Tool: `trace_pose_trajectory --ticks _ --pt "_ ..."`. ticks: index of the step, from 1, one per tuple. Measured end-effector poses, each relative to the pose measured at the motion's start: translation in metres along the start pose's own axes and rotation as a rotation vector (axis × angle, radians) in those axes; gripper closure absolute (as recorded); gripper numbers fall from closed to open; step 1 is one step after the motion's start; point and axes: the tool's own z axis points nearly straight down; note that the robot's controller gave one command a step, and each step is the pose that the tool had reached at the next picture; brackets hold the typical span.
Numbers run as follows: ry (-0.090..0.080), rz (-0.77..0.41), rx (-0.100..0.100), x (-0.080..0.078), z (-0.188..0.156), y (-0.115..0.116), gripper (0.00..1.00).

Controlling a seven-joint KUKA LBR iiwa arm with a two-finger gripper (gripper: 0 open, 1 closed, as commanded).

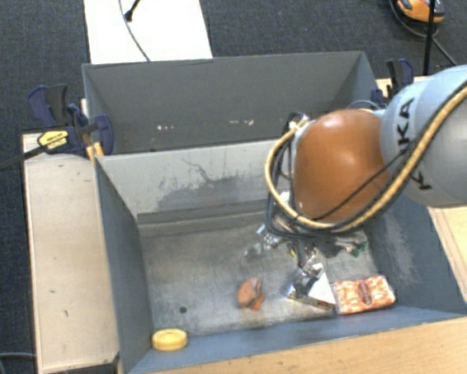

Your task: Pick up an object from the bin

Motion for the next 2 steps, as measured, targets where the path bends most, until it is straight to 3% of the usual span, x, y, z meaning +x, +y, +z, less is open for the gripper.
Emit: trace_pose_trajectory --ticks 1,2 --pt "-0.014 -0.326 0.01 -0.0273 0.0756 0.0132 1.0" --pt "-0.014 -0.325 0.01 -0.0274 0.0755 0.0131 1.0"
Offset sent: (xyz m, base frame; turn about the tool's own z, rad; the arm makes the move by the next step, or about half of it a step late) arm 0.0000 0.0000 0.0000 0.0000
